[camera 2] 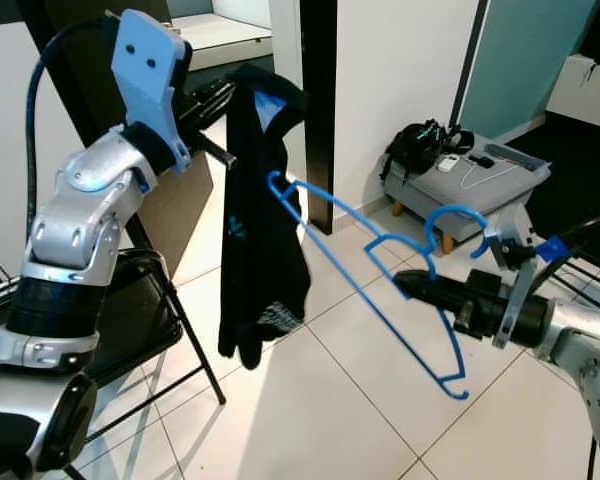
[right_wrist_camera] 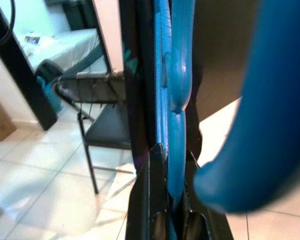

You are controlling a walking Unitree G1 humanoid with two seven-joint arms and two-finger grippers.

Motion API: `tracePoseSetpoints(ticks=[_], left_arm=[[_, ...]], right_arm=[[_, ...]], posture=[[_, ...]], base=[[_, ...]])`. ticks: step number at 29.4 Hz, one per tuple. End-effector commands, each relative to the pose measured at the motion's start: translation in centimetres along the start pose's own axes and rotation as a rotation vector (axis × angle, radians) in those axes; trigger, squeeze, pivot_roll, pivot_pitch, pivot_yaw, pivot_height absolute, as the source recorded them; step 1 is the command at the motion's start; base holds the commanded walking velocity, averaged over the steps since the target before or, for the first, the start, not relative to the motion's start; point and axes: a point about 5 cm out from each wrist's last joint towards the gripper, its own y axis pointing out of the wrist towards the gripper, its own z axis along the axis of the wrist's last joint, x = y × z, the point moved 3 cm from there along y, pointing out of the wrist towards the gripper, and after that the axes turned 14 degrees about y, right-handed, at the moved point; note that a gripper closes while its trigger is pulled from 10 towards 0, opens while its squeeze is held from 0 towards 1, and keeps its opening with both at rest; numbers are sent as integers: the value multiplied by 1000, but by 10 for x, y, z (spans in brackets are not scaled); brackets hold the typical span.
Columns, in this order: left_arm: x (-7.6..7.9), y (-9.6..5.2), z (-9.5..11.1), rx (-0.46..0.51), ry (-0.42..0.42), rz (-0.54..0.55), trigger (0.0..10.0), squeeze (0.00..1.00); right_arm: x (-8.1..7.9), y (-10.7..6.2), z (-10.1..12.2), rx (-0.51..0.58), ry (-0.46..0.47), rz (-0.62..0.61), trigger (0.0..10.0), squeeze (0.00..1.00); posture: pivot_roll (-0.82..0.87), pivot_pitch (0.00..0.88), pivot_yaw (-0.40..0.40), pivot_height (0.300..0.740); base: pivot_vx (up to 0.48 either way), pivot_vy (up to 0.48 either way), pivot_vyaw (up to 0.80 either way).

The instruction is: Hang hanger

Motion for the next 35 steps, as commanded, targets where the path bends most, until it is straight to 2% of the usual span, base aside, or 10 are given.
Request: tracePoseSetpoints(ticks=[1, 4, 9, 15, 17, 23, 25, 29, 32, 35], left_arm=[[0, -2, 5, 26, 32, -8, 10000, 0], [-1, -3, 8, 41, 17, 0, 10000, 0], [-8, -3, 13, 65, -12, 25, 10000, 0], [-11, -3, 25, 129, -40, 3, 10000, 0], [-11, -4, 26, 138, -43, -2, 10000, 0], [-12, -5, 28, 141, -47, 10, 10000, 0], [-17, -8, 29, 151, -74, 44, 10000, 0], [-27, -12, 36, 192, -133, 81, 10000, 0], [-32, -14, 42, 234, -184, 84, 10000, 0], [-34, -14, 47, 261, -259, 80, 10000, 0]], right_arm=[[-5, -2, 20, 100, -42, 29, 10000, 0], [-22, -7, 48, 296, -7, 164, 10000, 0], [-24, -16, 71, 500, 57, 235, 10000, 0], [-2, -15, 96, 741, 79, 97, 10000, 0], [2, -10, 93, 722, 66, 64, 10000, 0], [5, 12, 50, 418, 16, 22, 10000, 0], [23, 11, 37, 350, -7, -120, 10000, 0], [44, 3, 43, 423, 0, -268, 10000, 0], [36, 1, 59, 538, 25, -206, 10000, 0], [14, -5, 87, 747, 110, -8, 10000, 0]], posture=[[-24, 24, 27, 740], [-23, 25, 27, 740], [-21, 26, 26, 740], [-16, 24, 26, 740], [-16, 24, 26, 740], [-9, 23, 21, 740], [-9, 23, 21, 740], [-12, 25, 22, 740], [-11, 25, 23, 740], [-8, 23, 25, 740]], base=[[0, 0, 0], [0, 0, 0], [0, 0, 0], [0, 0, 0], [0, 0, 0], [0, 0, 0], [0, 0, 0], [0, 0, 0], [0, 0, 0], [0, 0, 0]])
